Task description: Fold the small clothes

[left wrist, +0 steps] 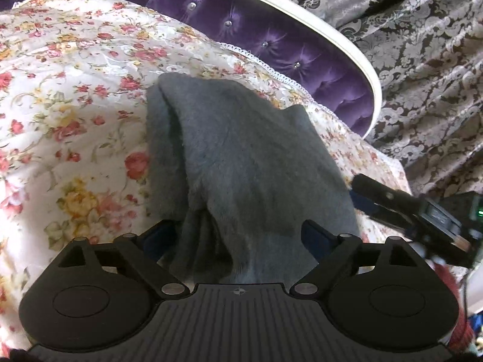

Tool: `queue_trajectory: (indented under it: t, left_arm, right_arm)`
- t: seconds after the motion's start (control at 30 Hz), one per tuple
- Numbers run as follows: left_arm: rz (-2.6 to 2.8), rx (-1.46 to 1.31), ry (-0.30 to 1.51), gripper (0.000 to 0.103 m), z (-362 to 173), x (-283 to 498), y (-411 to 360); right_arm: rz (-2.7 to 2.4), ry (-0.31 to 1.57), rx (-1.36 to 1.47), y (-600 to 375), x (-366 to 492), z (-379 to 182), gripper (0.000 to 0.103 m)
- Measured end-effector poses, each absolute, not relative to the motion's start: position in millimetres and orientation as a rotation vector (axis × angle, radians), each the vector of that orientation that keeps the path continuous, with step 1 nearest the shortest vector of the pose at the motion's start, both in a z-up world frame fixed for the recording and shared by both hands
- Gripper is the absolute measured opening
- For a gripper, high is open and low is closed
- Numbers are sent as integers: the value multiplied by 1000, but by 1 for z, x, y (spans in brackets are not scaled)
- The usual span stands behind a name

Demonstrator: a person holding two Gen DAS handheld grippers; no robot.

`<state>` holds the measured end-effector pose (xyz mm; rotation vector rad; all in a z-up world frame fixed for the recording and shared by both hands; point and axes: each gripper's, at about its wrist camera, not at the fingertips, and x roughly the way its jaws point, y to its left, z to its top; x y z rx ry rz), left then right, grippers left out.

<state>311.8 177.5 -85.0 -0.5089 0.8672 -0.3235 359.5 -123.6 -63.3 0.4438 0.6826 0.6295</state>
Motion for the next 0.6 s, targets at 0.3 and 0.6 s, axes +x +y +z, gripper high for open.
queue_trajectory:
  t: [0.3, 0.6]
  left_arm:
    - [-405, -560, 873, 90, -89, 313, 175]
    - [-404, -639, 871, 68, -95, 332, 175]
  right_arm:
    - [725, 757, 574, -115, 399, -94, 83]
    - [770, 763, 627, -106, 420, -94, 85]
